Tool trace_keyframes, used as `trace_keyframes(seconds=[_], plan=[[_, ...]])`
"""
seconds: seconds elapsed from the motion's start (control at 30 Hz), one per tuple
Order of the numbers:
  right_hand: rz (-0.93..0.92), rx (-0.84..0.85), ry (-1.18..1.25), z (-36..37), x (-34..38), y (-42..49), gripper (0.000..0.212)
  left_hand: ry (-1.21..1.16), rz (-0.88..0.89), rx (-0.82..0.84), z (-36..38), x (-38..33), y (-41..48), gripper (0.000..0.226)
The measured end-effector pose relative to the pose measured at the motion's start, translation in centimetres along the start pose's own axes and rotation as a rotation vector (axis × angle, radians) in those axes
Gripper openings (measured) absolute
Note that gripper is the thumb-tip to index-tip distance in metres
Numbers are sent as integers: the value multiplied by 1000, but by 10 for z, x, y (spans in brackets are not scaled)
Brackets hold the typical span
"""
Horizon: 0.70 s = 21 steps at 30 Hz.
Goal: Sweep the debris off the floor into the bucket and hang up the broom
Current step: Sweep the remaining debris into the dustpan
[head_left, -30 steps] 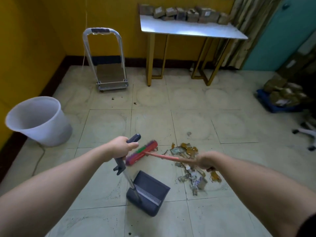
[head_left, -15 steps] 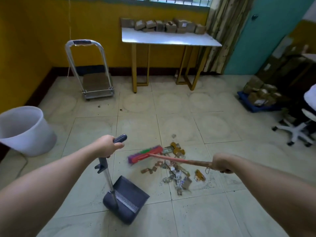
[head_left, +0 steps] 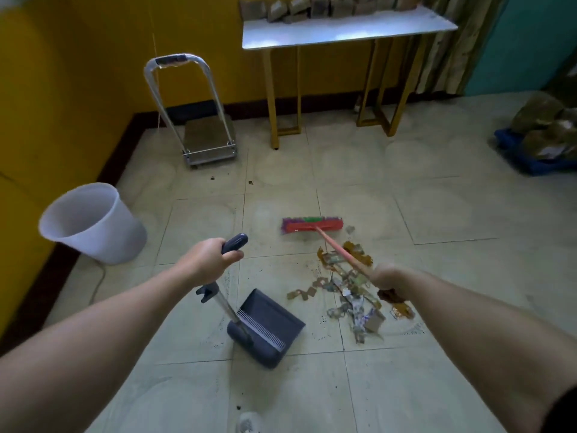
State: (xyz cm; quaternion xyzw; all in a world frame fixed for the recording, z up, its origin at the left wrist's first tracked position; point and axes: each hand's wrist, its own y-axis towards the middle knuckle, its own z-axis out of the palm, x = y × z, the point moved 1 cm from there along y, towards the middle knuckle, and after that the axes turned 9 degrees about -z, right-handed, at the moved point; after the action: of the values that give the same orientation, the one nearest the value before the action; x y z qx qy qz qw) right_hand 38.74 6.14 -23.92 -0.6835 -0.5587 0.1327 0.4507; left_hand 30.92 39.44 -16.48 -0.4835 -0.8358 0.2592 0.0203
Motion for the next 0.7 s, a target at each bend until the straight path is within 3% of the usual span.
trace_keyframes(seconds=[0.13,0.2,0.23,0.33,0.5,0.7], plan=[[34,127,59,28,-7,-7,34,-48,-17,42,3,5,2,32],[101,169,89,34,-19,-21,22,-65,-7,50,-2,5,5,35],[113,162,117,32,-23,-32,15,-65,1,54,-6,5,7,37],[106,50,167,17,-25,-60,37,-74,52,62,-20,-3,14,42],[114,-69,197,6,-9,-92,31,-98,157,55,-40,-26,22,42],[95,-133,257,-20,9,-49,25,-78,175,89,-39,-52,32,37]])
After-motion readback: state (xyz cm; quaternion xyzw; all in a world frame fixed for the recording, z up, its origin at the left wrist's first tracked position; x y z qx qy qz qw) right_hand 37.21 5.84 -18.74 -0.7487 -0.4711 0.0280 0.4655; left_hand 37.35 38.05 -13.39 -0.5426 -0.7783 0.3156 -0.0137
